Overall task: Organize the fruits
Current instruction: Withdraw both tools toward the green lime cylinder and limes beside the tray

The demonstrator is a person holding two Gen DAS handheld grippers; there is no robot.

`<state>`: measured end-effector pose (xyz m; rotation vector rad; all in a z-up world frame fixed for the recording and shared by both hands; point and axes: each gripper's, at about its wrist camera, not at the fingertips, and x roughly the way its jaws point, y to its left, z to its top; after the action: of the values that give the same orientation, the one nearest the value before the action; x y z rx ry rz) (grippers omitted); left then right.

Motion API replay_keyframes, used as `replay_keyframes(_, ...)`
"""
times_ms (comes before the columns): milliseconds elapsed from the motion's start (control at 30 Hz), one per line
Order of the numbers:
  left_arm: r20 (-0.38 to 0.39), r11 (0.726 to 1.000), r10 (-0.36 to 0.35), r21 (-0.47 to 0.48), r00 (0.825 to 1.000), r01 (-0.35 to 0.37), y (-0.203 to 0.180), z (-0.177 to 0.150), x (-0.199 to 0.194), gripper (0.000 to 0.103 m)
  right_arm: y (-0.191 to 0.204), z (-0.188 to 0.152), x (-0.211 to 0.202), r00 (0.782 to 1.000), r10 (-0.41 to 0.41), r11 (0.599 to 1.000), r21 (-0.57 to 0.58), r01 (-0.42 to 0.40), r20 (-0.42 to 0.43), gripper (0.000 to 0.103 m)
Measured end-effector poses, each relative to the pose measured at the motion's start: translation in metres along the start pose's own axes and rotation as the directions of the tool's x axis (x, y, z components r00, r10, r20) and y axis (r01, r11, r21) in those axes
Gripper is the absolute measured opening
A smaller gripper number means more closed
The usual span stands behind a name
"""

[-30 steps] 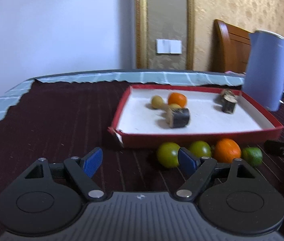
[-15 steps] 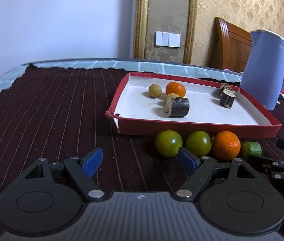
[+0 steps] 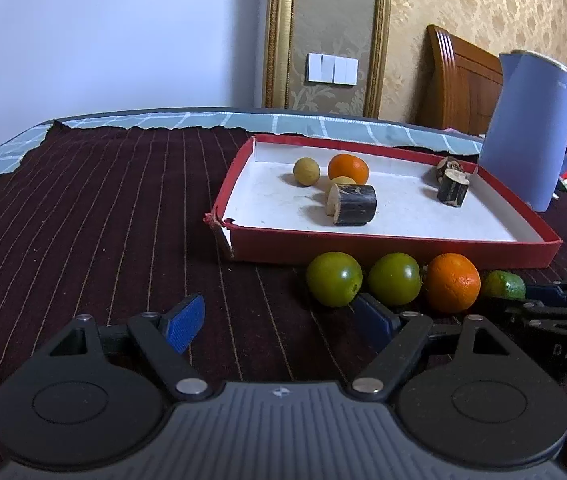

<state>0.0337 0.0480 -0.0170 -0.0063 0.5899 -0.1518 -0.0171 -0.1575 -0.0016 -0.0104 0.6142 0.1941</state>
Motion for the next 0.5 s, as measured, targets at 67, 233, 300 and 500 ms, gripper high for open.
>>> replay_keyframes(67,0.016,1.0,0.01,0.029,1.0,-0.01,-0.005,0.0,-0.002,0.082,-0.003,-0.001,-0.002,1.0,0.008,1.0,0.016,-0.008,0.006,0.029)
replay_keyframes(233,-0.009,0.994,0.02,0.111,1.0,-0.019,-0.019,0.003,0.005,0.082,-0.012,-0.003,-0.005,1.0,0.025,0.998,0.054,-0.026,0.014,0.029)
replay_keyframes(300,-0.016,0.992,0.017,0.127,1.0,-0.015,-0.022,0.005,0.009,0.082,-0.014,-0.003,-0.005,0.999,0.033,0.997,0.069,-0.034,0.018,0.029)
replay_keyframes(500,-0.065,0.995,-0.006,0.103,0.998,0.012,-0.023,0.014,0.024,0.065,-0.018,-0.006,-0.005,0.999,0.042,0.995,0.09,-0.044,0.026,0.029)
